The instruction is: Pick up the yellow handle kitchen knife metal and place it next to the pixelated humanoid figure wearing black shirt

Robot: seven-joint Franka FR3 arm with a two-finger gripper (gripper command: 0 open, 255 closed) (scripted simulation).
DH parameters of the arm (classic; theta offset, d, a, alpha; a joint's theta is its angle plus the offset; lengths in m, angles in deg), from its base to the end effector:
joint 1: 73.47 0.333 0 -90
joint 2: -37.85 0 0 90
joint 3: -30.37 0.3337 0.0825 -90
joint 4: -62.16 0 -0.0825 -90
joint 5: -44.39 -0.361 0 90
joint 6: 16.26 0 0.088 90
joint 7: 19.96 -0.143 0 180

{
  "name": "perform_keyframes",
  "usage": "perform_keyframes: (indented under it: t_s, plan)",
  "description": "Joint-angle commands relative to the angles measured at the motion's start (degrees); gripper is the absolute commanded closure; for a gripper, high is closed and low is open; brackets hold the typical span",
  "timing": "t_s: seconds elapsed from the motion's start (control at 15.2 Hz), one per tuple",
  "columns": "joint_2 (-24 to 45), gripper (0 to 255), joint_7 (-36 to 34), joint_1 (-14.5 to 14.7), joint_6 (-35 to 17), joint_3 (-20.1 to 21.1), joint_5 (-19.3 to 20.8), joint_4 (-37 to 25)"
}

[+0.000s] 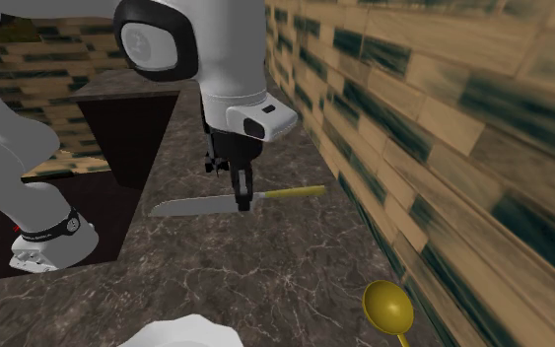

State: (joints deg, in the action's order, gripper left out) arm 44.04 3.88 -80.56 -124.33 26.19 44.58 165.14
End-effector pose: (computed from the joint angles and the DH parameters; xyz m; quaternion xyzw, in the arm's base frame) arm 0.5604 -0.1107 0.4707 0.9939 0.1102 -0.0107 0.0024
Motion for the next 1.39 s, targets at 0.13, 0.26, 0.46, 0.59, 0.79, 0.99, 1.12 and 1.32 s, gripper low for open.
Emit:
perform_keyframes:
  t_s: [0.13,0.26,0.46,0.59,0.79,0.99,1.12,1.32]
  plan:
    - [-5.8,255,3.6,-1.9,-1.6,-1.8,0.5,7.4]
    - [-8.7,255,5.4,-2.9,-2.2,-2.8,0.9,10.9]
    - [-12.9,255,8.3,-4.5,-2.9,-4.4,1.7,15.6]
    - [-15.4,255,10.2,-5.5,-3.1,-5.6,2.4,18.4]
    - [-19.1,255,13.2,-7.2,-3.4,-7.5,3.5,22.0]
    - [-22.3,255,16.3,-9.0,-3.4,-9.6,4.9,25.1]
    - [-24.3,255,18.5,-10.3,-3.3,-11.1,5.9,26.8]
    - [-26.9,255,21.9,-12.2,-3.1,-13.5,7.5,28.9]
